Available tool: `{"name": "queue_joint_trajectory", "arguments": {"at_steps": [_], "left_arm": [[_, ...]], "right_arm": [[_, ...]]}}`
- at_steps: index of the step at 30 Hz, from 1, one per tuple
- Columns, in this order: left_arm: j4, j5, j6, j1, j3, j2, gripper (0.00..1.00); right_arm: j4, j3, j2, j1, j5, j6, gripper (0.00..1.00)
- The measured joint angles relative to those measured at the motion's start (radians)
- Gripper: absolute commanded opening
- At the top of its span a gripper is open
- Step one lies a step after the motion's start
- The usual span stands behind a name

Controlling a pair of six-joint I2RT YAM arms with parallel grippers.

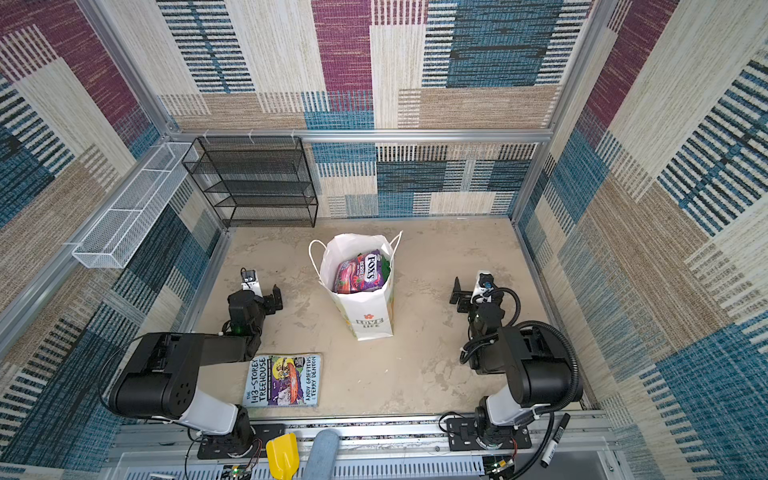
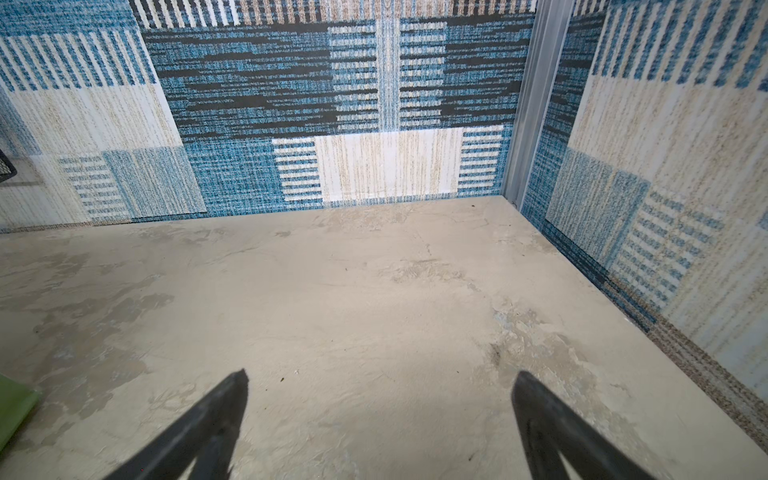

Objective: Place the snacks into the paper bag

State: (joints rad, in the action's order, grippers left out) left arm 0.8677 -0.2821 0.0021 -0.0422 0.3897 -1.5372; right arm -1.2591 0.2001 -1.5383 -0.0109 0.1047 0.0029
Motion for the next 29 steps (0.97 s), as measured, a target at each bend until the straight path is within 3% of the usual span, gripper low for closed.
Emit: {"name": "queue_joint_trajectory", "arguments": {"at_steps": [29], "left_arm": [[-0.005,0.023,0.000,0.005,0.007,-0.006,0.99]], "right_arm": [[0.000,0.000,0.000,0.000,0.000,0.000,1.00]]}}
